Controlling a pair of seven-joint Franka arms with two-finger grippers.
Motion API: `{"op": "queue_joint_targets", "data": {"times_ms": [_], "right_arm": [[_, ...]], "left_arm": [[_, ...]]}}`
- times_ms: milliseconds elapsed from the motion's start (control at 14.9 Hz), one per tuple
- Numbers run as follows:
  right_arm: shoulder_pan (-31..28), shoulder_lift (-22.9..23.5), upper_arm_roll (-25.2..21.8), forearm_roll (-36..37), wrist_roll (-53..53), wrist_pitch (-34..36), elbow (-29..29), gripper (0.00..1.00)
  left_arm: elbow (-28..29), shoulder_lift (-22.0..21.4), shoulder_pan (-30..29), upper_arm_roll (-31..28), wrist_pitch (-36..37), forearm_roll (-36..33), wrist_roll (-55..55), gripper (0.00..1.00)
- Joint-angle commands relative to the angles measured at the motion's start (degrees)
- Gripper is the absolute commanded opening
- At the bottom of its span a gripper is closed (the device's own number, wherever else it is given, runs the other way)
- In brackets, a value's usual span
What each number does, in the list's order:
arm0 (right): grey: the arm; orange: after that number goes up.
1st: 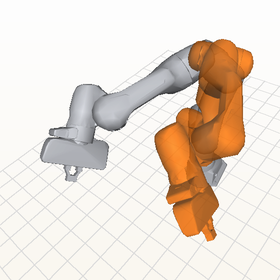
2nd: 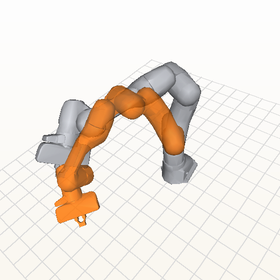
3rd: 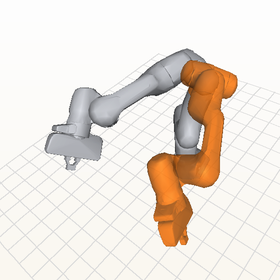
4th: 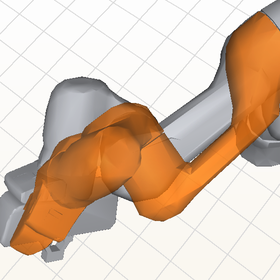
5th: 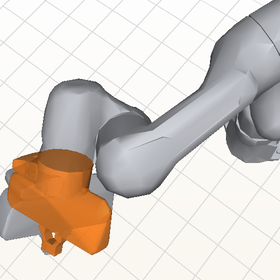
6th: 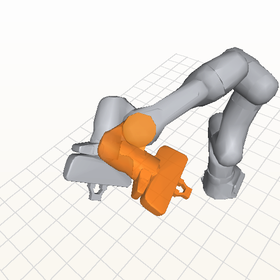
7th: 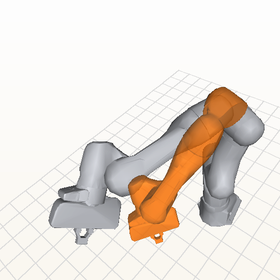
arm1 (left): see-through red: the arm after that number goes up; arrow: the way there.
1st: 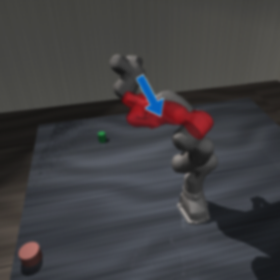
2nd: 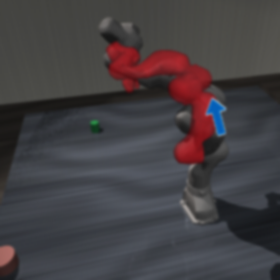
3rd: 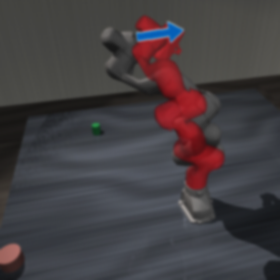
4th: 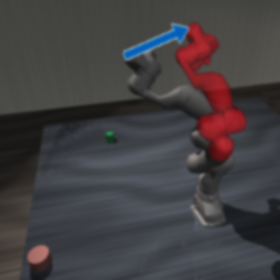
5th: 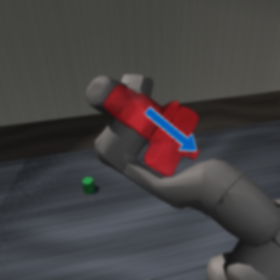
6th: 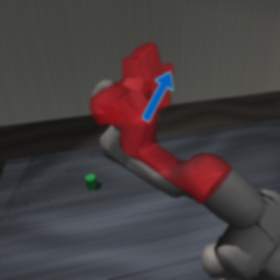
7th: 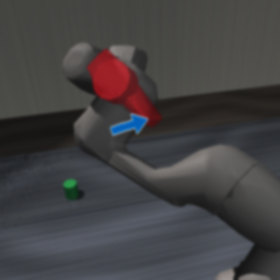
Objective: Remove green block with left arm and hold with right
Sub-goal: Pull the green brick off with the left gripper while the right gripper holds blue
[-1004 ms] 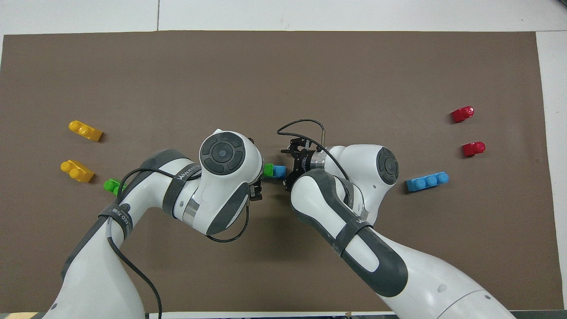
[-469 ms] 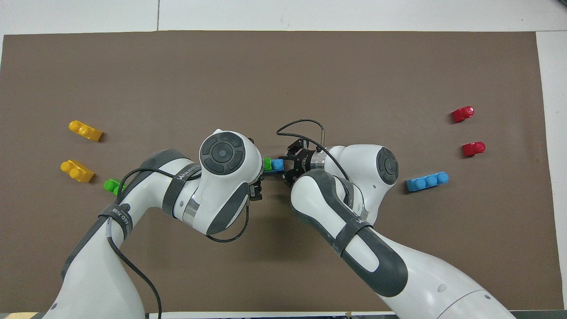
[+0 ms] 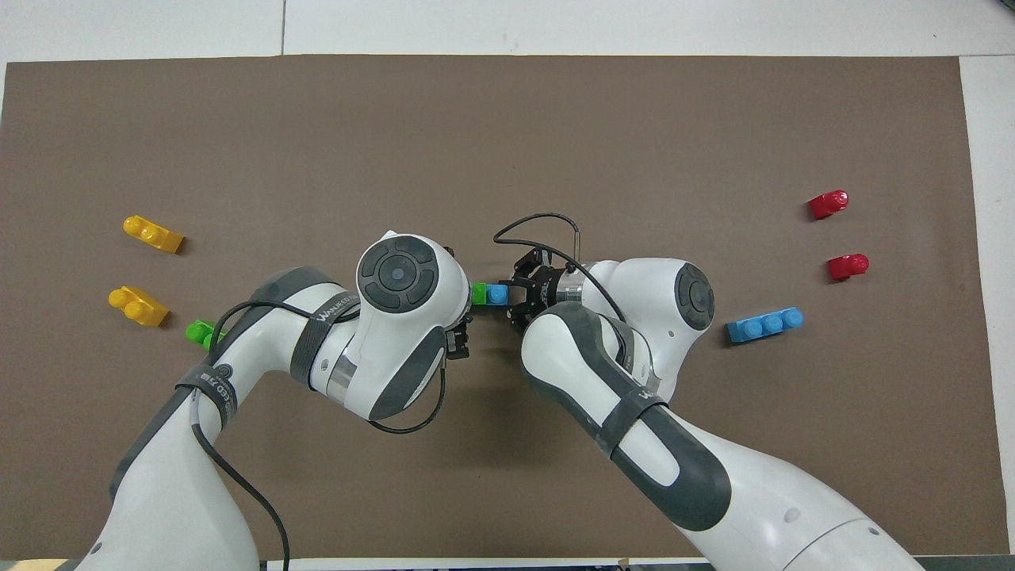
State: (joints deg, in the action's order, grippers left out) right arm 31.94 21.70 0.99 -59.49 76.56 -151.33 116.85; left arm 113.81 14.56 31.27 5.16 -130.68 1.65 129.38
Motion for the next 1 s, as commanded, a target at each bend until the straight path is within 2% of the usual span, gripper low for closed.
{"op": "queue_joint_targets", "data": {"times_ms": [0,67,134,536,938], "right_arm": [[-1.3,1.0,0.5,-2.6,-2.6,-0.7,-0.6,0.00],[-1.3,1.2,0.4,-3.3,-2.7,-0.7,-0.6,0.00],[-1.1,1.5,0.4,-3.3,-2.9,-0.8,-0.6,0.00],[-0.7,1.8,0.5,-3.3,-3.3,-1.9,-0.6,0.00],[-0.7,1.8,0.4,-3.3,-3.3,-1.9,-0.6,0.00]], "left_arm": [[0.7,-0.8,0.4,-0.7,0.5,0.4,-0.1,0.64],[0.6,-0.8,0.2,-0.7,0.5,0.4,-0.1,0.26],[0.6,-0.9,0.2,-0.7,0.5,0.4,-0.1,0.01],[0.4,-1.7,0.0,-0.9,0.7,0.4,0.1,0.00],[0.0,-8.4,-1.5,-0.9,6.4,0.4,-0.5,0.00]]}}
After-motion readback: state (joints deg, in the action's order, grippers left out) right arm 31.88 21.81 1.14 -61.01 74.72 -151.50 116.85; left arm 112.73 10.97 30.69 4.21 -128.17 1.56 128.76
